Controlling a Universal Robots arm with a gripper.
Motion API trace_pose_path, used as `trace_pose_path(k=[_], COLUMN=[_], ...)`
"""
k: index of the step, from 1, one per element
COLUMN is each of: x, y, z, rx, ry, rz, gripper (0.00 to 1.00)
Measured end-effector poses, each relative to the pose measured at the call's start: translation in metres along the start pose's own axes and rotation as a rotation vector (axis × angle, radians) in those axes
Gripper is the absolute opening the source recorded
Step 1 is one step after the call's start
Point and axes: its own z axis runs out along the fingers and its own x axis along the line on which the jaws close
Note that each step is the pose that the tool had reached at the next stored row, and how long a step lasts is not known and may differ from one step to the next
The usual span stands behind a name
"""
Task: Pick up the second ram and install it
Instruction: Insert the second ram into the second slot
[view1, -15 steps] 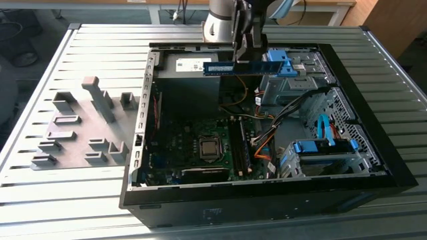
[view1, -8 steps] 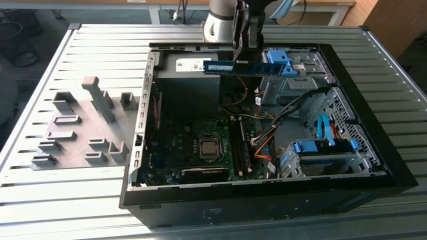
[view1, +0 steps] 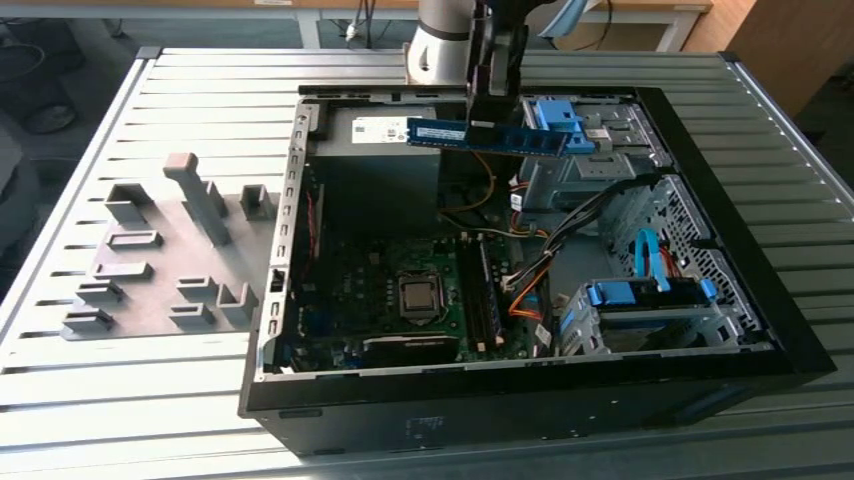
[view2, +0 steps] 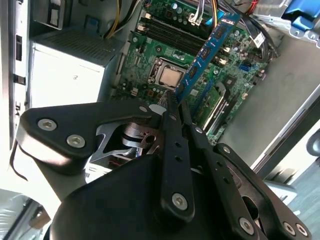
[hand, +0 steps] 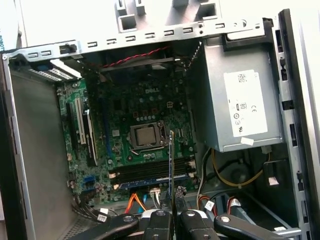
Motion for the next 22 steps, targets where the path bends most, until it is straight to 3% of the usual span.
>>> trace_pose_path(k=[16, 22], x=[0.0000, 0.0000], y=[0.0000, 0.0000], z=[0.0000, 0.0001], rx=[0.0002, 0.0006], ry=[-0.0002, -0.0004], rz=[0.015, 0.045], gripper=[0.14, 0.14])
